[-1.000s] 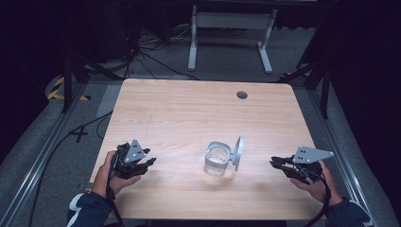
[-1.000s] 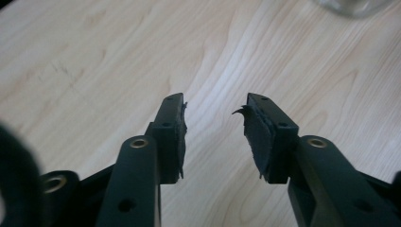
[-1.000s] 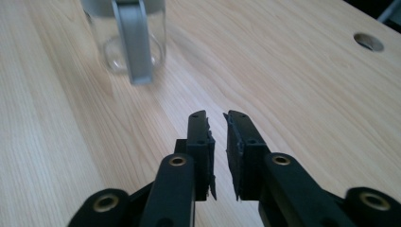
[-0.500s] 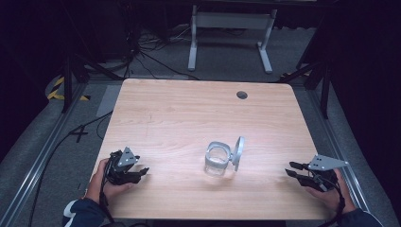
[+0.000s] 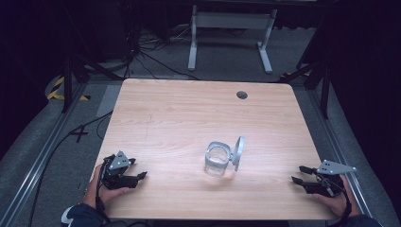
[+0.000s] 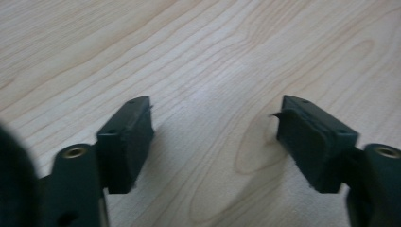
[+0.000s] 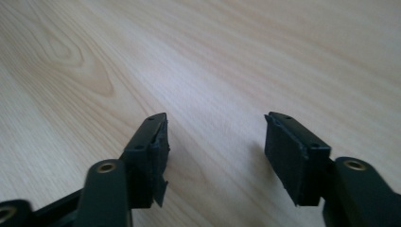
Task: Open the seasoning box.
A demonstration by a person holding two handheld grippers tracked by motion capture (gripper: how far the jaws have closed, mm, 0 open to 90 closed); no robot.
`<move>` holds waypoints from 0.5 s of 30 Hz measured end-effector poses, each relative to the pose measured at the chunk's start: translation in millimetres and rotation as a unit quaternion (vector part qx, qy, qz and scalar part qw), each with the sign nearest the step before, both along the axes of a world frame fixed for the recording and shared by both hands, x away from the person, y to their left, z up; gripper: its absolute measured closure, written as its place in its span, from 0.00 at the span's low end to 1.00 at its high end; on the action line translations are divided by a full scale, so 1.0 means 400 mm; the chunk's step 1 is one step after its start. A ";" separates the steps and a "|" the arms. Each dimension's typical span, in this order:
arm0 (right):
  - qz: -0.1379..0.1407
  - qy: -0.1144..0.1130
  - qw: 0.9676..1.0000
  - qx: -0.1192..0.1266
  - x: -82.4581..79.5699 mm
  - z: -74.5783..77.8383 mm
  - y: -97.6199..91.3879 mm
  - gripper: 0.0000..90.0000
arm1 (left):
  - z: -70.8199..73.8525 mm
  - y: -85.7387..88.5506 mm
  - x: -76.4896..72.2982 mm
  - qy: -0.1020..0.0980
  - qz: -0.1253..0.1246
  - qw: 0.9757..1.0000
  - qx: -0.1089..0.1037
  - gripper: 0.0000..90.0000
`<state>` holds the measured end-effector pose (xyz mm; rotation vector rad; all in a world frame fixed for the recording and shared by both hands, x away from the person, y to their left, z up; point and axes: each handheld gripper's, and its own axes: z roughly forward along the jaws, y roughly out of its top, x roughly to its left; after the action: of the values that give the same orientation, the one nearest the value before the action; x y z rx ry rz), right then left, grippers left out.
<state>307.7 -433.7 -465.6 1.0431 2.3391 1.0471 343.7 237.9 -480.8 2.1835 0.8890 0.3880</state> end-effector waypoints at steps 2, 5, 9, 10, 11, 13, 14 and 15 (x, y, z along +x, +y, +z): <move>-0.006 0.001 1.000 0.003 -0.002 0.000 -0.003 0.41 | -0.001 -0.001 0.002 0.000 0.013 1.000 0.000 0.26; -0.012 0.000 1.000 -0.001 -0.002 -0.001 -0.001 0.38 | -0.001 0.000 0.003 0.009 0.025 1.000 0.001 0.22; -0.015 0.002 1.000 0.001 0.000 -0.001 0.000 0.36 | -0.001 -0.002 0.001 0.013 0.035 0.999 0.001 0.20; -0.015 0.002 1.000 0.001 -0.001 -0.001 0.000 0.36 | -0.001 -0.003 0.001 0.013 0.036 0.999 0.001 0.20; -0.015 0.002 1.000 0.001 -0.001 -0.001 0.000 0.36 | -0.003 -0.004 0.001 0.011 0.037 0.999 -0.003 0.20; -0.015 0.002 1.000 0.001 0.000 -0.002 0.000 0.36 | -0.001 -0.004 0.001 0.011 0.036 0.999 0.002 0.19; -0.016 0.003 1.000 0.001 -0.001 -0.002 0.001 0.36 | -0.001 -0.005 0.002 0.010 0.038 0.999 0.002 0.19; -0.016 0.002 1.000 0.001 -0.001 -0.002 0.001 0.36 | -0.001 -0.004 0.002 0.009 0.037 0.999 0.004 0.18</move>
<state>307.5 -433.2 -466.3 1.0823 2.3175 1.0359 344.4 236.2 -481.2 2.1690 0.9833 0.4087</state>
